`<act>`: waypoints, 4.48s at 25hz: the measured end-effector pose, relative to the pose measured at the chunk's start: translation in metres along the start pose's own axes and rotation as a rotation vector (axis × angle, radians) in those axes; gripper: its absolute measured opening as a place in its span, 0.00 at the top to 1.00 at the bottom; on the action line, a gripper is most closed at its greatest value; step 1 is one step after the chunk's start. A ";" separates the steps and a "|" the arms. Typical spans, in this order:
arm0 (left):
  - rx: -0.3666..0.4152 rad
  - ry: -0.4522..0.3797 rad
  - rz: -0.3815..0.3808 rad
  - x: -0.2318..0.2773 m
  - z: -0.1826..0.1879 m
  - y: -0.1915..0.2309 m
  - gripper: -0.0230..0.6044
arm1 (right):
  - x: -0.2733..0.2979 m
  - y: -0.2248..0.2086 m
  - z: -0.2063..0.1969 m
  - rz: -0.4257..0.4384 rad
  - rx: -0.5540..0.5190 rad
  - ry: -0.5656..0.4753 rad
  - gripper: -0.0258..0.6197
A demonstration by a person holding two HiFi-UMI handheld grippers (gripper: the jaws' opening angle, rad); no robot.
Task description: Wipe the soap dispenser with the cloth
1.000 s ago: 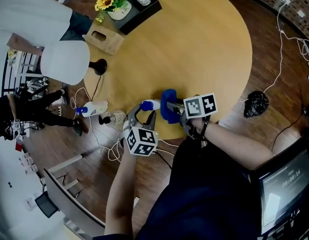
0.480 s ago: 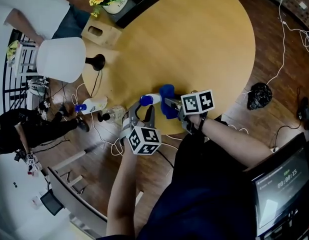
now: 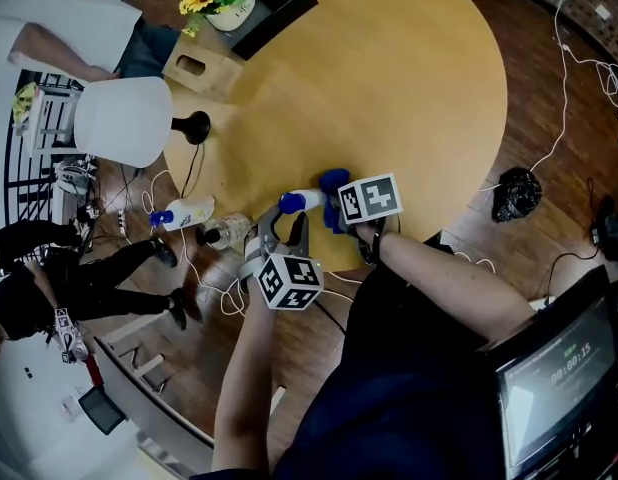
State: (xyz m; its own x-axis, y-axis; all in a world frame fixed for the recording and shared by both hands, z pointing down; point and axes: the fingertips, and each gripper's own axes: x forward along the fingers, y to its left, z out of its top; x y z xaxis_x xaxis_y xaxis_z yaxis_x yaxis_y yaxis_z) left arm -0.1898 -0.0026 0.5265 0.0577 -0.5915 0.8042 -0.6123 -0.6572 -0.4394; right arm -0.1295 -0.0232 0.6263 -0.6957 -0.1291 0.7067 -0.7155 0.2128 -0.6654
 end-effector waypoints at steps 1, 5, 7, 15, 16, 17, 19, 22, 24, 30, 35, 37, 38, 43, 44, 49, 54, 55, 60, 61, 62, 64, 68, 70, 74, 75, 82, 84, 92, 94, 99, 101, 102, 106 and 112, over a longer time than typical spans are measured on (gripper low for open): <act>-0.007 0.005 -0.004 0.000 -0.001 -0.001 0.71 | 0.001 -0.001 -0.001 -0.022 -0.007 0.003 0.80; -0.034 0.021 -0.018 -0.003 -0.002 -0.001 0.71 | 0.002 0.000 0.004 -0.022 0.006 -0.016 0.80; -0.034 0.024 -0.019 -0.006 -0.002 -0.003 0.71 | 0.000 0.004 0.013 0.021 0.036 -0.060 0.80; -0.137 -0.017 -0.030 -0.018 -0.004 0.004 0.63 | -0.048 0.038 0.057 0.330 0.053 -0.225 0.80; -0.165 -0.028 -0.043 -0.018 -0.005 0.006 0.59 | -0.060 0.045 0.062 0.364 0.052 -0.251 0.80; -0.184 -0.034 -0.062 -0.016 -0.006 0.008 0.54 | -0.071 0.052 0.067 0.400 0.049 -0.275 0.80; -0.184 -0.034 -0.112 -0.010 -0.007 0.007 0.51 | -0.084 0.066 0.072 0.463 0.035 -0.305 0.80; -0.118 -0.012 -0.193 -0.002 -0.006 0.000 0.51 | -0.083 0.080 0.069 0.498 -0.022 -0.293 0.80; -0.061 0.006 -0.201 0.003 -0.004 0.000 0.54 | -0.072 0.078 0.065 0.483 -0.060 -0.256 0.80; 0.000 0.031 -0.192 0.008 -0.004 0.003 0.67 | -0.041 0.061 0.052 0.486 -0.039 -0.135 0.80; 0.001 0.040 -0.197 0.007 -0.004 0.004 0.67 | -0.018 0.046 0.041 0.406 -0.083 -0.046 0.80; -0.001 0.046 -0.198 0.006 -0.005 0.005 0.67 | -0.007 0.038 0.035 0.344 -0.120 0.010 0.80; -0.003 0.048 -0.198 0.006 -0.005 0.006 0.67 | -0.003 0.034 0.032 0.308 -0.134 0.037 0.80; -0.033 0.056 -0.213 0.008 -0.004 0.003 0.67 | 0.011 0.009 0.022 0.123 -0.147 0.114 0.80; -0.054 0.058 -0.220 0.008 -0.004 0.003 0.67 | 0.012 0.008 0.022 0.110 -0.139 0.108 0.80; -0.234 0.051 -0.235 0.012 -0.006 0.000 0.67 | 0.012 0.009 0.024 0.131 -0.056 0.030 0.80; -0.371 0.019 -0.183 0.008 -0.007 -0.002 0.65 | -0.014 0.000 0.027 0.186 0.084 -0.093 0.80; -0.383 0.010 -0.180 0.007 -0.008 -0.004 0.64 | -0.023 0.002 0.028 0.196 0.093 -0.115 0.80; -0.394 -0.001 -0.191 0.005 -0.014 -0.014 0.64 | -0.078 0.065 0.042 0.358 -0.028 -0.246 0.80; -0.393 0.001 -0.194 0.005 -0.015 -0.015 0.64 | -0.083 0.083 0.041 0.393 -0.072 -0.253 0.80; -0.391 0.002 -0.194 0.005 -0.015 -0.017 0.64 | -0.085 0.098 0.039 0.419 -0.116 -0.246 0.80; -0.371 0.005 -0.184 0.005 -0.017 -0.018 0.64 | -0.078 0.113 0.033 0.426 -0.187 -0.218 0.80; -0.223 0.036 -0.142 0.010 -0.022 -0.020 0.64 | -0.060 0.101 0.032 0.399 -0.199 -0.182 0.80; -0.177 0.049 -0.132 0.011 -0.021 -0.022 0.64 | -0.058 0.093 0.035 0.389 -0.202 -0.170 0.80; -0.181 0.043 -0.134 0.010 -0.021 -0.023 0.64 | -0.044 0.074 0.031 0.349 -0.192 -0.140 0.80; -0.180 0.044 -0.133 0.010 -0.021 -0.023 0.64 | -0.039 0.071 0.029 0.344 -0.183 -0.131 0.80; -0.189 0.048 -0.130 0.009 -0.016 -0.023 0.64 | -0.006 0.039 0.013 0.244 -0.158 -0.035 0.80; -0.195 0.048 -0.127 0.010 -0.015 -0.023 0.64 | 0.001 0.029 0.010 0.199 -0.163 -0.003 0.80; -0.347 0.037 -0.121 0.008 -0.011 -0.019 0.46 | 0.003 0.016 0.008 0.147 -0.066 0.034 0.80; -0.427 0.002 -0.106 0.003 -0.004 -0.012 0.41 | -0.010 0.022 0.013 0.191 -0.043 -0.022 0.80; -0.618 -0.070 -0.154 0.000 0.026 0.001 0.41 | -0.064 0.066 0.041 0.414 -0.049 -0.224 0.80; -0.682 -0.095 -0.193 0.005 0.031 0.002 0.41 | -0.069 0.073 0.048 0.430 -0.068 -0.257 0.80; -0.708 -0.105 -0.207 0.006 0.030 0.002 0.45 | -0.065 0.074 0.049 0.436 -0.069 -0.263 0.80; -0.756 -0.116 -0.215 0.008 0.020 0.000 0.55 | -0.046 0.074 0.043 0.461 -0.034 -0.255 0.80; -0.751 -0.097 -0.222 0.009 0.019 0.000 0.53 | -0.025 0.060 0.034 0.424 -0.011 -0.196 0.80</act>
State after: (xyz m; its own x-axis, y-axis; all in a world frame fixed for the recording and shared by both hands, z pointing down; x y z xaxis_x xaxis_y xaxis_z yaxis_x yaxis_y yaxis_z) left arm -0.1739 -0.0171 0.5264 0.2883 -0.5442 0.7879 -0.9452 -0.2935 0.1431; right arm -0.1571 -0.0401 0.5607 -0.9263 -0.2090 0.3136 -0.3656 0.2968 -0.8822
